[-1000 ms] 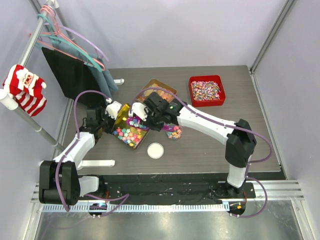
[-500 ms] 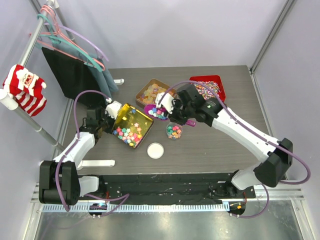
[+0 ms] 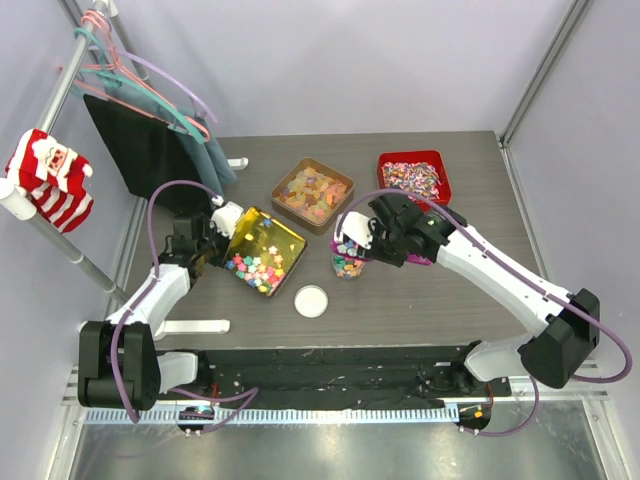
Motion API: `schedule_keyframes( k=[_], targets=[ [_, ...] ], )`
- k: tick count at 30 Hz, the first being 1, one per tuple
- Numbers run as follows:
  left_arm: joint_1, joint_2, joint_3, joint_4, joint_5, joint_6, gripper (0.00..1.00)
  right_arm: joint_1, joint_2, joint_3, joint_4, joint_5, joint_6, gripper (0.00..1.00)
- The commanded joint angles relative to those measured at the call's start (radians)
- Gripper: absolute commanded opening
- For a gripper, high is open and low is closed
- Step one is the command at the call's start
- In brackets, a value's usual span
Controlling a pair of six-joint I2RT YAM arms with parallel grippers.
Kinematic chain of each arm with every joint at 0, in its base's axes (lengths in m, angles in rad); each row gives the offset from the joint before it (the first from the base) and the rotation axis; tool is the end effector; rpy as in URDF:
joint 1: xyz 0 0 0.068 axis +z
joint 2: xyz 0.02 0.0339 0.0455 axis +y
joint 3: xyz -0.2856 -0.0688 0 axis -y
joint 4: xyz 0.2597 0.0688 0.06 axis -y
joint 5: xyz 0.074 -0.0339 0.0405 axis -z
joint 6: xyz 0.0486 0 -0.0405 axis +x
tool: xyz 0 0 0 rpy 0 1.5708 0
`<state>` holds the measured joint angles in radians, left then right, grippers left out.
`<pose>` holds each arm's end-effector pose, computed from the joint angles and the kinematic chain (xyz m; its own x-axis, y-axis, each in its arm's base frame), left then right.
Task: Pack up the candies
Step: Place the fake candies in the packing bottle.
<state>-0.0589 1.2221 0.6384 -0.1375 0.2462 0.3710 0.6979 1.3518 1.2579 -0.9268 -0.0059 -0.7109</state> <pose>0.2620 -0.0273 0.2089 -0.5274 0.3833 -0.7583 0.4625 0.8782 0.1223 0.2191 0.1842 0.3232 -0.0741 -0.9138 -0.3994 -0.9149 0.2216 -0.3373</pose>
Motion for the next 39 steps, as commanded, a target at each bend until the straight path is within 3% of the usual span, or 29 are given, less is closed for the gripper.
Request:
schedule_keyframes(
  k=[1,20,39],
  targets=[
    [-0.005,-0.013,0.024,0.091,0.030,-0.026,0.00,-0.001,-0.007,-0.014,-0.049,0.101,-0.039,0.01],
    [-0.004,-0.012,0.024,0.092,0.022,-0.020,0.00,0.009,0.190,0.084,-0.127,0.332,-0.101,0.01],
    [-0.004,0.001,0.023,0.098,0.018,-0.015,0.00,0.084,0.242,0.135,-0.207,0.431,-0.137,0.01]
  ],
)
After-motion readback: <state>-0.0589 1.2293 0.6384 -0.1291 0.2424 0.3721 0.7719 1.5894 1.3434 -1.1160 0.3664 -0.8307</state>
